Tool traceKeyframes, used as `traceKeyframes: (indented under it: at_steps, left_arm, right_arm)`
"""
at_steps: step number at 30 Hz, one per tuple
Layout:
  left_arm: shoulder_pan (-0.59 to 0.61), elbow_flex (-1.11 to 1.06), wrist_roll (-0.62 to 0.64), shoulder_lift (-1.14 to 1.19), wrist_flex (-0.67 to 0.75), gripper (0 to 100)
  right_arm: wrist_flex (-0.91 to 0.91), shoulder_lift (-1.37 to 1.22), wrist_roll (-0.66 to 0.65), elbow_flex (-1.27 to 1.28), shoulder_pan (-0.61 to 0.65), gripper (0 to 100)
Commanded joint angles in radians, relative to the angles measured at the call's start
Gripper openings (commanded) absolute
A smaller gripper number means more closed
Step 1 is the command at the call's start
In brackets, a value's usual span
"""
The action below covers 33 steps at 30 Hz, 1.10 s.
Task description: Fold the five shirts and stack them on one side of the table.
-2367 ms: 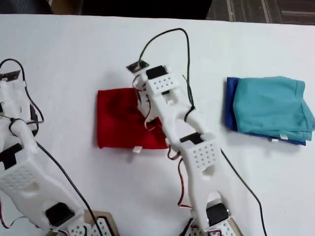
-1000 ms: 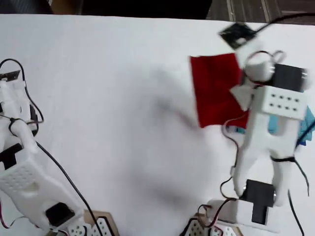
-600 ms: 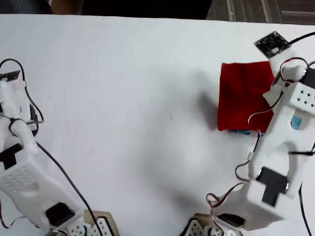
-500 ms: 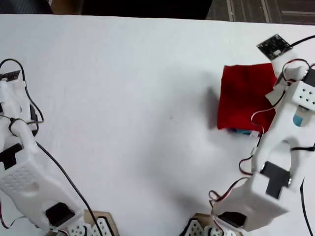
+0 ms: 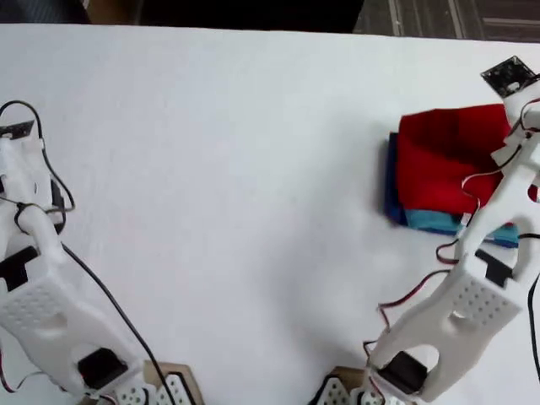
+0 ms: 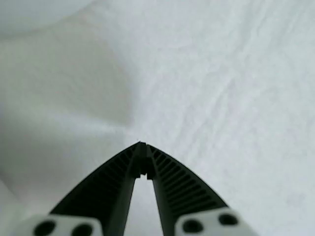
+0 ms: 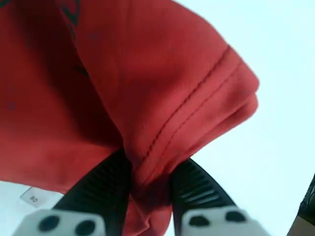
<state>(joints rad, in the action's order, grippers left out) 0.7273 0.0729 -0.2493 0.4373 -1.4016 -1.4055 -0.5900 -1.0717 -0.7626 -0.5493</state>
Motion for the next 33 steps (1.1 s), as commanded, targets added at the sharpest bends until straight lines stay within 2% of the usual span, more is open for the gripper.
traceKeyframes:
  at_steps: [1, 7, 10, 13, 15, 17, 21, 24, 29, 31, 33]
  left_arm:
    - [-0.002, 0.025, 0.008, -0.063, 0.0, 3]
    - [-0.002, 0.025, 0.008, -0.063, -0.002, 3]
    - [-0.003, 0.025, 0.008, -0.063, -0.002, 3]
    - [-0.003, 0.025, 0.008, -0.063, 0.002, 3]
    - [-0.003, 0.025, 0.008, -0.063, 0.002, 3]
    - [-0.003, 0.025, 0.008, -0.063, 0.003, 3]
    - [-0.005, 0.025, 0.011, -0.061, 0.005, 3]
    - [-0.005, 0.025, 0.011, -0.061, 0.005, 3]
    - [0.0, 0.025, 0.008, -0.063, 0.0, 3]
    - [0.002, 0.025, 0.008, -0.063, 0.0, 3]
    - [0.002, 0.025, 0.008, -0.063, -0.002, 3]
  right_arm:
    - [-0.018, -0.065, -0.003, -0.158, -0.015, 2.2]
    - [-0.039, -0.156, 0.003, -0.222, -0.018, 2.6]
    - [-0.061, -0.156, 0.011, -0.23, -0.016, 8.8]
    - [-0.076, -0.156, 0.1, -0.31, -0.028, 22.9]
    - [-0.107, -0.156, 0.143, -0.397, -0.031, 28.9]
    - [-0.139, -0.156, 0.222, -0.494, -0.03, 29.4]
    - [-0.188, -0.156, 0.468, -0.641, -0.018, 29.4]
    - [-0.305, -0.165, 0.489, -0.667, 0.041, 25.8]
    - [-0.312, -0.156, 0.491, -0.516, 0.096, 0.9]
    - [-0.312, -0.154, 0.491, -0.427, 0.101, 4.1]
    - [-0.312, -0.133, 0.488, -0.327, 0.101, 1.6]
